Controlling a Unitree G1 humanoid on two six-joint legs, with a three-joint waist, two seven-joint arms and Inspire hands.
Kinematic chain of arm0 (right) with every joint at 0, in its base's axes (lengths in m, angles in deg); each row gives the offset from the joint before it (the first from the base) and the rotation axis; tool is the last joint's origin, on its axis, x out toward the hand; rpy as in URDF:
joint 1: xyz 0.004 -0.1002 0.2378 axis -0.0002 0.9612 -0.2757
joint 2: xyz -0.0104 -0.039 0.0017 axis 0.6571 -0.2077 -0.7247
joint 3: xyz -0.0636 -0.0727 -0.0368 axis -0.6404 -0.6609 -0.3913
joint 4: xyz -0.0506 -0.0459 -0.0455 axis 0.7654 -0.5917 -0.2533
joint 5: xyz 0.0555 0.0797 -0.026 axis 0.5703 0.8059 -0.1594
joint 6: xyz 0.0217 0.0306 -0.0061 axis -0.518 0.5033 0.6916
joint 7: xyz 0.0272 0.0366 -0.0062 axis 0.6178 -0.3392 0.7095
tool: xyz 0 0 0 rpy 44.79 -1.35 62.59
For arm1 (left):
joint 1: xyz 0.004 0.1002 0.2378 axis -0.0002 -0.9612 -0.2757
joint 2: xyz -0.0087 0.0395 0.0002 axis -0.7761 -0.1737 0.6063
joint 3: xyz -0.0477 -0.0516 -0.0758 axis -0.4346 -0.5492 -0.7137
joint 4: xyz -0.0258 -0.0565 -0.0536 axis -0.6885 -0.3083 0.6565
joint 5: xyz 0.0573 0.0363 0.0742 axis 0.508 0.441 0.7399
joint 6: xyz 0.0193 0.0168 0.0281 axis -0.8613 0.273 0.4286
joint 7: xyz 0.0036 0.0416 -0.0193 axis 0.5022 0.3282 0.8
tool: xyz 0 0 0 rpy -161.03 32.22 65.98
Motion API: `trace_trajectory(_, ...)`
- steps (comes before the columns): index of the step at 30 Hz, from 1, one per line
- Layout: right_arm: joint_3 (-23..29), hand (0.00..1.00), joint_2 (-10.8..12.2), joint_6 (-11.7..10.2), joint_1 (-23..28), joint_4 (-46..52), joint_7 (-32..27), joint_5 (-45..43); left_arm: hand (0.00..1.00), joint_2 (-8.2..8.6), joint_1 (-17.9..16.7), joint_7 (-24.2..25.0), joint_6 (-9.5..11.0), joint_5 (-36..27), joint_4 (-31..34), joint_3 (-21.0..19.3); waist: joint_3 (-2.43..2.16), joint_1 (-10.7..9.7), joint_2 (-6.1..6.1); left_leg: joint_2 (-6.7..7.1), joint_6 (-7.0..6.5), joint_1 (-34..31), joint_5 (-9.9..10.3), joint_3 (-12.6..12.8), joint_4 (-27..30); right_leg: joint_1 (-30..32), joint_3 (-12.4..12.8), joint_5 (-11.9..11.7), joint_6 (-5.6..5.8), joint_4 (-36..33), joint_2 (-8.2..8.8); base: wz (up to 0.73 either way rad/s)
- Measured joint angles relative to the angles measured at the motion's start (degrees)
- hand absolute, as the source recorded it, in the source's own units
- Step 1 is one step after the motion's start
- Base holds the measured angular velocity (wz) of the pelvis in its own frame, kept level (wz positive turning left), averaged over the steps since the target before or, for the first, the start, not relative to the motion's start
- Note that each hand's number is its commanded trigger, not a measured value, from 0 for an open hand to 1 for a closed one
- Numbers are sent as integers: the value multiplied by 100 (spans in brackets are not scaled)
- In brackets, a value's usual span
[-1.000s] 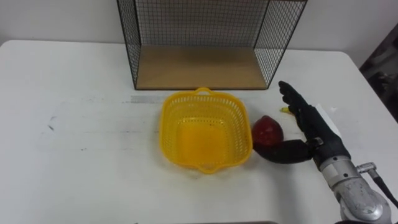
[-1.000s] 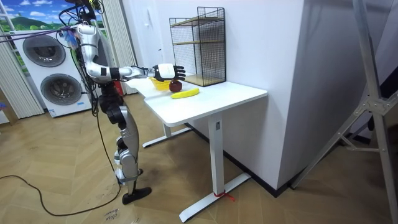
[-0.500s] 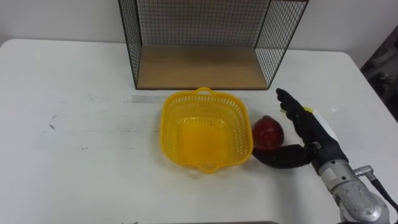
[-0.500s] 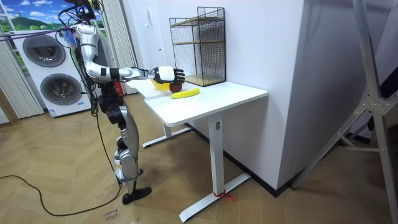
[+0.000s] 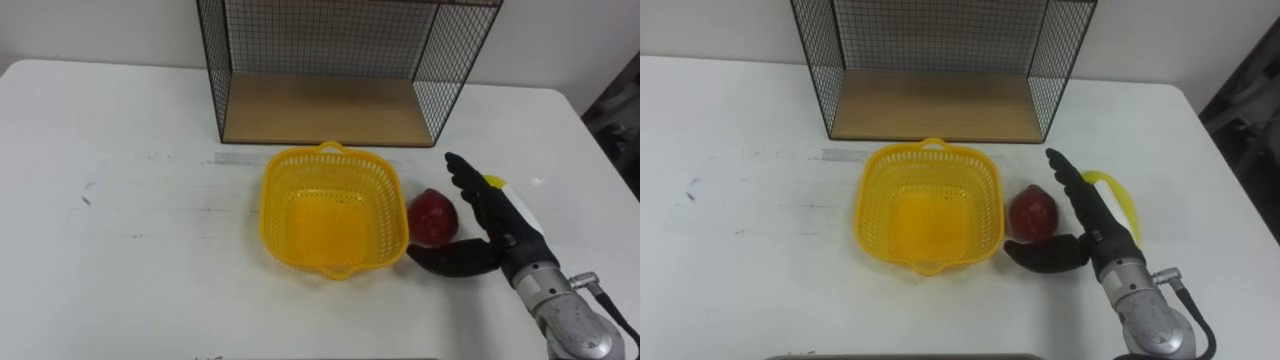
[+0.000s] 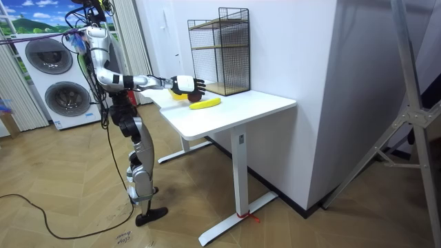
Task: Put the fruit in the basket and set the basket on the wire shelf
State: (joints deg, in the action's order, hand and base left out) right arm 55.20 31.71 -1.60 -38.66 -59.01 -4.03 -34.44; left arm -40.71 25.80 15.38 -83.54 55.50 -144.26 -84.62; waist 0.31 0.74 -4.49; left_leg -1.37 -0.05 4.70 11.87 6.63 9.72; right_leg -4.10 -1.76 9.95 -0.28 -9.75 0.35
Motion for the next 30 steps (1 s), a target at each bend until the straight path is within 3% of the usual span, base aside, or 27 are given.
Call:
trace_trajectory(9,0,0,0,0,0,-31,1,-4,0,-2,2,19,-1,0,0,0,9,71,33,1,0,0,0,-48,-7,-3,-12,0,0,-2,2,0)
trace_trajectory(16,0,0,-5,0,-4,-122,8,-9,0,-5,-12,65,-3,3,-1,-3,6,123,-6,5,0,-17,0,-67,-9,-22,-28,0,0,6,2,0)
trace_trajectory(23,-53,0,-10,0,-135,-669,13,-127,0,-120,-3,75,-4,-3,-137,116,7,130,-90,10,0,-3,0,-87,2,-53,-79,0,0,16,13,2)
trace_trajectory(30,-110,0,-11,-1,-262,-899,49,-232,0,-121,-10,91,-13,-1,-224,125,17,130,-70,12,0,9,0,-187,48,-85,-150,-1,-1,10,18,5)
